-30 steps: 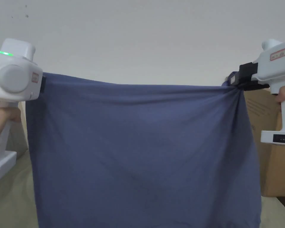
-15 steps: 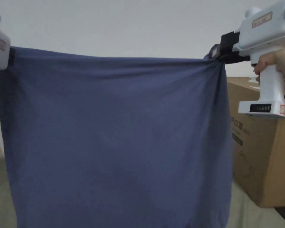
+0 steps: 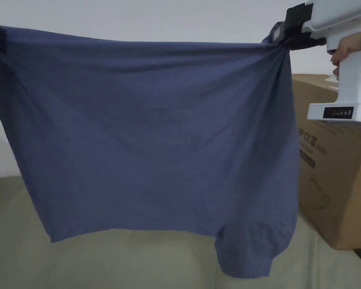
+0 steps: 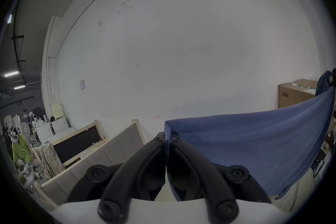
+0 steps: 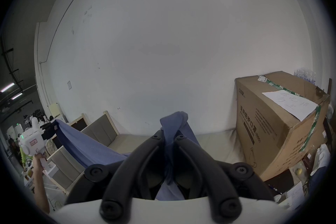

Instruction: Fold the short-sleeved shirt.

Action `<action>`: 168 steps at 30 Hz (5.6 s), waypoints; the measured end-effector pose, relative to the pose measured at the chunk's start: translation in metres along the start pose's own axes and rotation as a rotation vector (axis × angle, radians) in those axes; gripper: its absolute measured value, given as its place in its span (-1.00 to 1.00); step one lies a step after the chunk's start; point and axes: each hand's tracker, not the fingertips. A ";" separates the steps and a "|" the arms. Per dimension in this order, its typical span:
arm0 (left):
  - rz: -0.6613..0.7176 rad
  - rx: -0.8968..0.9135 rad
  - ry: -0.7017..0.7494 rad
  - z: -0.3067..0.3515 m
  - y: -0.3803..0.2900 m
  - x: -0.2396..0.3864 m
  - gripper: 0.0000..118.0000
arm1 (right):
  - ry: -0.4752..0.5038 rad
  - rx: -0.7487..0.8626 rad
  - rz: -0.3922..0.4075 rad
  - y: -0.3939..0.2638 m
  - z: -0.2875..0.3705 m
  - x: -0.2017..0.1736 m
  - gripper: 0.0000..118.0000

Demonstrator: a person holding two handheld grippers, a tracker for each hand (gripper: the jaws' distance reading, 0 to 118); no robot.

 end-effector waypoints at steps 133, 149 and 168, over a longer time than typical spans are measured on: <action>-0.003 -0.955 -0.357 0.270 -0.521 -0.021 -0.94 | -0.158 -0.553 -0.086 -0.551 0.306 -0.005 -1.00; -0.025 -0.933 -0.349 0.277 -0.505 -0.012 -0.95 | -0.141 -0.598 0.279 -0.535 0.275 -0.019 0.63; -0.016 -0.950 -0.350 0.264 -0.496 -0.013 -0.95 | -0.184 -0.745 0.184 -0.567 0.242 0.018 -0.96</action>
